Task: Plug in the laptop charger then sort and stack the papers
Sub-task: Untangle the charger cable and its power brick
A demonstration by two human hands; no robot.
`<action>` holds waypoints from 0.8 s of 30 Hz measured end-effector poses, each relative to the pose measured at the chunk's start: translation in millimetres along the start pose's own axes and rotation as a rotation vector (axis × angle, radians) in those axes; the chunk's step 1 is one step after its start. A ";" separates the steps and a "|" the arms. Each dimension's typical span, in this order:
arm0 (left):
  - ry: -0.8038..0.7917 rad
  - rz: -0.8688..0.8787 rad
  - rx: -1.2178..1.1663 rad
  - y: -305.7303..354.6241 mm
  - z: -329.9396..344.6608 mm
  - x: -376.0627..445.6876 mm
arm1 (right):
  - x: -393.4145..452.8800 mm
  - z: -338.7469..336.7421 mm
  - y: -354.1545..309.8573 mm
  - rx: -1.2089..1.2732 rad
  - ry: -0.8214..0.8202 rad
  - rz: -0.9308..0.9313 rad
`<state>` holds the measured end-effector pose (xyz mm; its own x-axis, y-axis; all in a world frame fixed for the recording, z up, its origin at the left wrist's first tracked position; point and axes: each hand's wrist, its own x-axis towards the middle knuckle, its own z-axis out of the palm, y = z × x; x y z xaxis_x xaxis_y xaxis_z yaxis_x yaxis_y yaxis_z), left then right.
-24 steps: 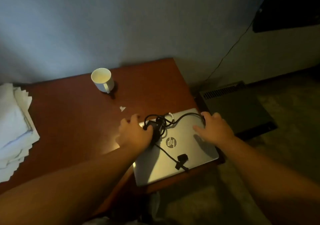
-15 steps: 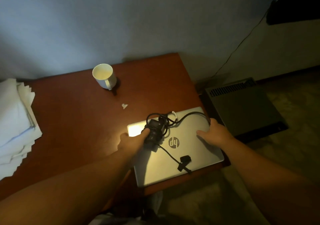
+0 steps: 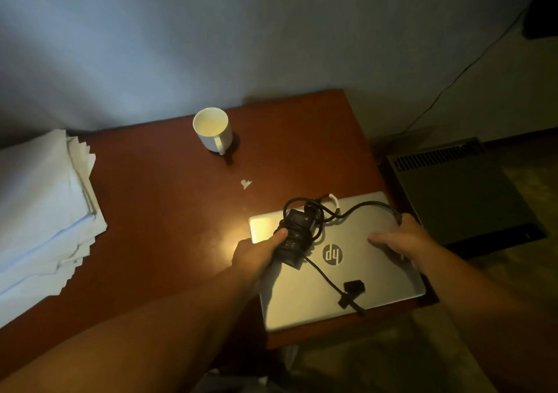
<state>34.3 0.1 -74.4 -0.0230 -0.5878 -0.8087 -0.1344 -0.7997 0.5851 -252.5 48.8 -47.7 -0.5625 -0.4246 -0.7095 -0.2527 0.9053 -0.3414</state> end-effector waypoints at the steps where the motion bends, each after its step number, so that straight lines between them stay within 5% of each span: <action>1: -0.016 -0.008 -0.012 1.8 -0.5 -2.5 | -2.9 1.0 -1.2 0.004 0.005 0.001; 11: 0.026 0.033 -0.042 -5.2 -38.4 8.5 | -27.2 20.1 -27.3 0.021 -0.007 -0.022; 19: 0.194 0.102 -0.070 32.5 -120.9 -1.5 | -56.8 81.8 -90.0 0.014 -0.116 -0.077; 24: 0.150 0.111 -0.111 59.7 -176.1 -25.5 | -77.0 128.1 -135.3 -0.010 -0.169 -0.114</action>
<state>201.3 -54.1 -8.2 0.1172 -0.6780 -0.7257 -0.0287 -0.7328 0.6799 -74.1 -42.6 -25.8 -0.3898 -0.5193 -0.7605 -0.3150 0.8512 -0.4198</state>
